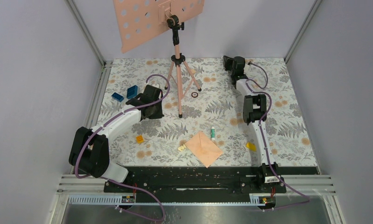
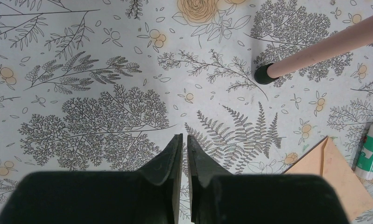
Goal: Place the letter into the envelope and seal it
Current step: Pick up the solid glue cap from the center of the board.
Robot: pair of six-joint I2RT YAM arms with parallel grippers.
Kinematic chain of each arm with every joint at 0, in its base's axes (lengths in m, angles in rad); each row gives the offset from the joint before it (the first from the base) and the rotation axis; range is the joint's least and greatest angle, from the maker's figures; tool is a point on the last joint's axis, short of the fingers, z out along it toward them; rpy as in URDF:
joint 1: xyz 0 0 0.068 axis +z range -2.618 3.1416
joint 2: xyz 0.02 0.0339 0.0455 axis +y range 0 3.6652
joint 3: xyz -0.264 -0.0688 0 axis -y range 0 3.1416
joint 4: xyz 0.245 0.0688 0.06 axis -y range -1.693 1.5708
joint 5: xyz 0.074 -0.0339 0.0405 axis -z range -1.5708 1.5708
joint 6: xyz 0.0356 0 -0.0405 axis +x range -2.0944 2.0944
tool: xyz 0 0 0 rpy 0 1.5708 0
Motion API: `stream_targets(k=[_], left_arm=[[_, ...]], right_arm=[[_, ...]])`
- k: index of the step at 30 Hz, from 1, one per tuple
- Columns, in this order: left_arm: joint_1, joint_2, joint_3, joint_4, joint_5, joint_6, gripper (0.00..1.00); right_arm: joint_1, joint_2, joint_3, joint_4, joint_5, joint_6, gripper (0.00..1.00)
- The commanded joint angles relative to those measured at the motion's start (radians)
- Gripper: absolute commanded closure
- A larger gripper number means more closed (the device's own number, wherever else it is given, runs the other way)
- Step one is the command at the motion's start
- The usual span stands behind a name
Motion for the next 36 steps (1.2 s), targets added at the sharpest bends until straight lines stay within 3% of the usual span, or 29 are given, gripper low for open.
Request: stream_targets(k=[1,8,13,19,23,24,36], left_arm=[[0.006,-0.049,0.007,0.001,-0.04,-0.005,0.91],[0.006,-0.053,0.012,-0.008,-0.051,-0.005,0.91],[0.006,-0.055,0.015,-0.007,-0.048,-0.005,0.91],[0.006,-0.057,0.018,-0.007,-0.043,-0.005,0.91],[0.006,-0.064,0.02,-0.006,-0.046,-0.003,0.91],[0.006,-0.064,0.019,-0.007,-0.046,-0.004,0.91],[0.006,-0.058,0.021,-0.008,-0.059,0.002,0.91]], right_arm=[[0.004,0.013,-0.047,0.063,-0.202,0.06,0.92],[-0.009,-0.028,-0.129,0.148,-0.293,0.06,0.97],[-0.034,-0.133,-0.203,0.117,-0.324,-0.065,0.95],[-0.057,-0.21,-0.206,-0.019,-0.359,-0.255,0.79],[-0.064,-0.237,-0.201,-0.095,-0.367,-0.329,0.53],[-0.064,-0.24,-0.196,-0.11,-0.369,-0.347,0.5],[-0.045,-0.189,0.042,-0.443,-0.29,-0.644,0.45]])
